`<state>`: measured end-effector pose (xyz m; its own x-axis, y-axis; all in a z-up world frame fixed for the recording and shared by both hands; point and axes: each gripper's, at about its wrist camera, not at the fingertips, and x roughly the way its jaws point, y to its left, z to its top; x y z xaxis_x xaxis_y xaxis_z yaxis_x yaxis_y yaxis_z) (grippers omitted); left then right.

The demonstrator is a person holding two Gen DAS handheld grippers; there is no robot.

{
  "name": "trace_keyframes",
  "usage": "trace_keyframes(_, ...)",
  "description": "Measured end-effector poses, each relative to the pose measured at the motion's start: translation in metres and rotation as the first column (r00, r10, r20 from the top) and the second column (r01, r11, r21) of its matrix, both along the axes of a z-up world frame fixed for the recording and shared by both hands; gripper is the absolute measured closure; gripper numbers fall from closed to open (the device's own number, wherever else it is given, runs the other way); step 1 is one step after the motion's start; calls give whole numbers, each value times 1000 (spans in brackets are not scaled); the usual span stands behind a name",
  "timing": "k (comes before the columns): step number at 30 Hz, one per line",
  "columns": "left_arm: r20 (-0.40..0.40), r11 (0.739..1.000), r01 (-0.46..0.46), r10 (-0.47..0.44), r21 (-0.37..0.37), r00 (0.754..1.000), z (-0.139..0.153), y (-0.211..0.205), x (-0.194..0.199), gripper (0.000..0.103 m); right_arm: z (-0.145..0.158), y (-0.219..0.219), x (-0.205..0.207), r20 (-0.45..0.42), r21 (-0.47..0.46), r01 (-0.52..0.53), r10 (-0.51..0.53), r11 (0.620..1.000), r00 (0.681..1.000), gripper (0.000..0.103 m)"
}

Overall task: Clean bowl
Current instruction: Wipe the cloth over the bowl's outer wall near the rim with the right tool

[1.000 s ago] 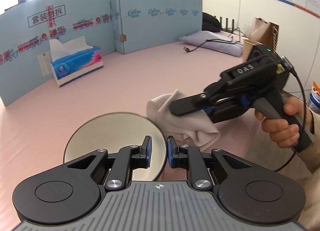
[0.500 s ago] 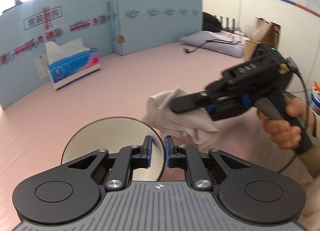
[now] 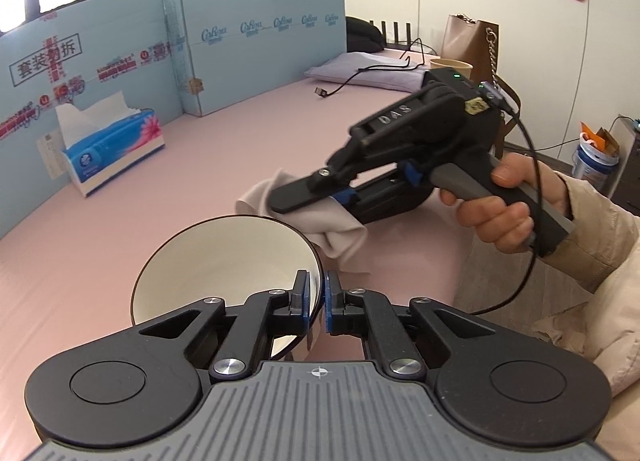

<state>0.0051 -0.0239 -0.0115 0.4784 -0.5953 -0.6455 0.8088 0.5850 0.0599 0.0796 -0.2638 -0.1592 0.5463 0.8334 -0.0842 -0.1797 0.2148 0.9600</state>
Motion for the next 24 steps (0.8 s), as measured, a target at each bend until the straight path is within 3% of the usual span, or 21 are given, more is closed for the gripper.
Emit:
trace_keyframes(13,-12,999,39,-39,-9,999,-3,7,4,93,3,22,41,-24,-30,-58,57,998,998,86)
trace_keyframes(24,-19,999,44,-44,-6,999,-7,8,8,89,5,45,66,-49,-42,-166,164,985,985,86)
